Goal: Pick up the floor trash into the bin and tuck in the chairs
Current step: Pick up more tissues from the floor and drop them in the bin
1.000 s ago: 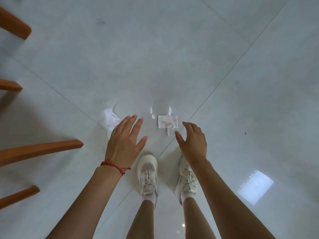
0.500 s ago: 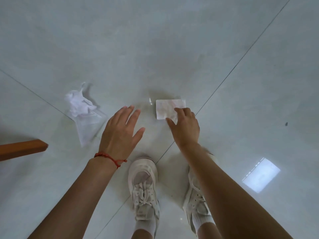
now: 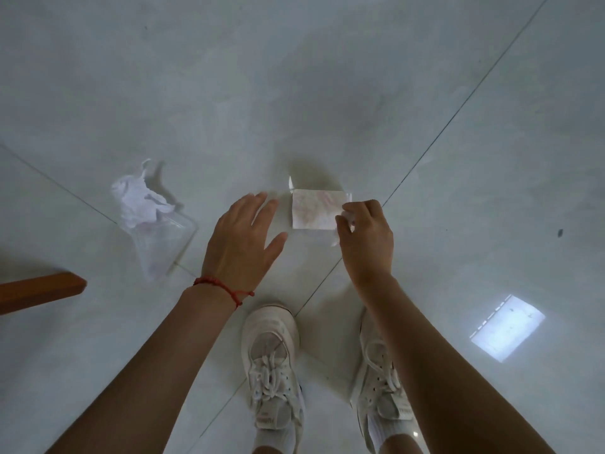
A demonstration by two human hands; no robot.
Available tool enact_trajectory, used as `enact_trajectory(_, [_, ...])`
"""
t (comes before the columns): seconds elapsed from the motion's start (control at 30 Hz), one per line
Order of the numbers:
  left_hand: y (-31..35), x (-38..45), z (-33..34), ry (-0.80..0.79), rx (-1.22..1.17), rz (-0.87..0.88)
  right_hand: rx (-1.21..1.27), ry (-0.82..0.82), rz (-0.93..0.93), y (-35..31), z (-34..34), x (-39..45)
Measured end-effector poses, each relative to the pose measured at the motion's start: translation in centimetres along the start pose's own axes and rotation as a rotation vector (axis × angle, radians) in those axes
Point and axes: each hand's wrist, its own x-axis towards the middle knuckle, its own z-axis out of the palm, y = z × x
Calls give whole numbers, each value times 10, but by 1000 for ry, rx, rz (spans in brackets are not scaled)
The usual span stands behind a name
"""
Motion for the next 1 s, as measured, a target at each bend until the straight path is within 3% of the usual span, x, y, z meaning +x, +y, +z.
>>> enact_trajectory(0.4, [29,58,61,-72,-82,-24,16,14,-139,54,-61,-1])
enact_trajectory(0.6, [27,54,87,-6,0,-32,35,-3,-169,66,-61,0])
enact_trajectory(1.0, [32,37,64,36,-258,-179,82,-12,-176,48,-62,-14])
